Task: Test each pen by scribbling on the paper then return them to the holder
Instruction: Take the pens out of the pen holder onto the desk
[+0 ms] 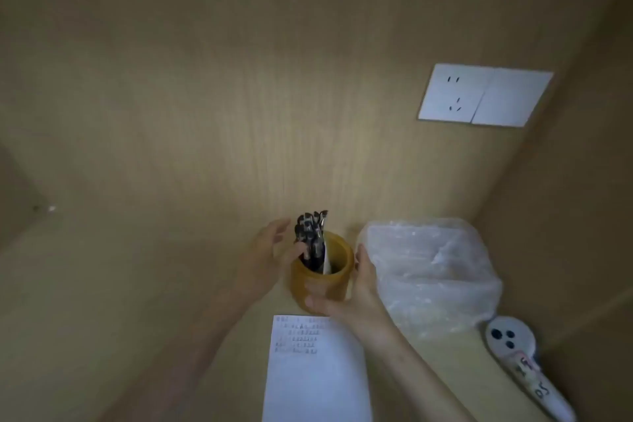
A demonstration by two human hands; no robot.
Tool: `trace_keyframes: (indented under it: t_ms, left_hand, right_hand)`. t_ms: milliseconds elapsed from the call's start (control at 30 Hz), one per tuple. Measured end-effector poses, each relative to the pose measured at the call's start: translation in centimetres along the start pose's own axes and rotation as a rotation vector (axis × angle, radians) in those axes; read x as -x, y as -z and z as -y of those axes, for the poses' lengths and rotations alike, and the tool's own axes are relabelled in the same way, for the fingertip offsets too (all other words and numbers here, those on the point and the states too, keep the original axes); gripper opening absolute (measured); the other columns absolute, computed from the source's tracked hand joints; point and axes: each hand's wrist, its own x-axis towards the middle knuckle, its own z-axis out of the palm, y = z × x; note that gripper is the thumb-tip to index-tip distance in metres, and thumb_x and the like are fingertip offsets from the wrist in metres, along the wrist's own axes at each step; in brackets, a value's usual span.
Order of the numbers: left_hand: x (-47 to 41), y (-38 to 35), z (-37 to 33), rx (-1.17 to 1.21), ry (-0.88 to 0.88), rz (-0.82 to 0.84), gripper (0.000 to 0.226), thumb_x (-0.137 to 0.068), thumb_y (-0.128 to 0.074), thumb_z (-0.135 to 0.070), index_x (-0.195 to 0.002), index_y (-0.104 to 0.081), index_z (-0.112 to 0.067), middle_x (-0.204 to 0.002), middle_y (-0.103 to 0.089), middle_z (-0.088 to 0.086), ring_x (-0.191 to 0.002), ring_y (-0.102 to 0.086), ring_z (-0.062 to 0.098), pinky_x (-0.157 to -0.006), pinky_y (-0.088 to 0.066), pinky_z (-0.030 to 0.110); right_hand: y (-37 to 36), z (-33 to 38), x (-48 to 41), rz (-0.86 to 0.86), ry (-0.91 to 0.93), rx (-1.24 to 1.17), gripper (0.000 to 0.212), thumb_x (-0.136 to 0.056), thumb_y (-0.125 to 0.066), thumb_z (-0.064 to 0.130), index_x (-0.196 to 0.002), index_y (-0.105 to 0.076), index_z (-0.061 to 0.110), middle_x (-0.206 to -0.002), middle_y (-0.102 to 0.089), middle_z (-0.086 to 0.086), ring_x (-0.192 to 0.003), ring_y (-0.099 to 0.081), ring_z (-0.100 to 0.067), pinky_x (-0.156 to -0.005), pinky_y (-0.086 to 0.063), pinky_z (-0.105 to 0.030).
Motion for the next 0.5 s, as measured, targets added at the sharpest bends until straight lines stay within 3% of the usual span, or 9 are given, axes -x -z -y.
trace_keyframes:
  t_ms: [133,200,267,367,500]
  left_hand:
    - [-0.1,-0.7,2.4,0.129,-0.027,-0.029,0.044,-0.092,-0.053,-0.023,-0.133,-0.043,-0.013,-0.13,-0.048,-0.005,-0.11,-0.046,0.004,-0.087,-0.032,0.017]
    - [0.3,-1.3,4.1,0.173,-0.03,-0.015,0.042,-0.093,-0.05,-0.026,-0.133,-0.043,-0.015,-0.129,-0.049,-0.005,-0.112,-0.046,0.005,-0.092,-0.035,0.02]
    - [0.7,-1.5,5.9,0.215,-0.032,-0.018,0.041,-0.094,-0.048,-0.028,-0.133,-0.044,-0.016,-0.132,-0.05,-0.001,-0.117,-0.048,0.009,-0.103,-0.037,0.03]
    - [2.0,-1.5,8.0,0.283,-0.002,0.01,0.039,-0.093,-0.048,-0.03,-0.131,-0.044,-0.019,-0.132,-0.051,0.004,-0.12,-0.049,0.015,-0.107,-0.035,0.041]
    - [4.1,-0.9,9.6,0.301,0.009,0.044,0.041,-0.09,-0.05,-0.043,-0.128,-0.045,-0.029,-0.132,-0.052,0.0,-0.119,-0.05,0.014,-0.106,-0.036,0.042]
  right_hand:
    - [-1.8,-3.0,-0.7,-0.095,0.079,-0.085,0.103,-0.061,-0.089,0.016,-0.129,-0.016,0.04,-0.122,-0.035,0.026,-0.108,-0.039,0.015,-0.082,-0.032,0.002]
    - [-2.5,-4.4,-1.2,-0.122,0.113,-0.079,0.099,-0.056,-0.091,0.016,-0.127,-0.025,0.037,-0.12,-0.042,0.027,-0.106,-0.043,0.018,-0.079,-0.036,0.004]
    - [-3.0,-5.2,-1.7,-0.163,0.154,-0.06,0.1,-0.053,-0.093,0.023,-0.128,-0.027,0.034,-0.123,-0.046,0.02,-0.112,-0.047,0.008,-0.088,-0.039,-0.005]
    - [-3.7,-5.6,-2.4,-0.206,0.161,-0.044,0.109,-0.053,-0.092,0.03,-0.139,-0.024,0.023,-0.133,-0.043,0.009,-0.121,-0.044,-0.007,-0.102,-0.038,-0.025]
    - [-3.7,-5.5,-3.4,-0.214,0.14,-0.054,0.108,-0.054,-0.093,0.028,-0.141,-0.028,0.02,-0.131,-0.049,0.006,-0.12,-0.05,-0.013,-0.1,-0.043,-0.031]
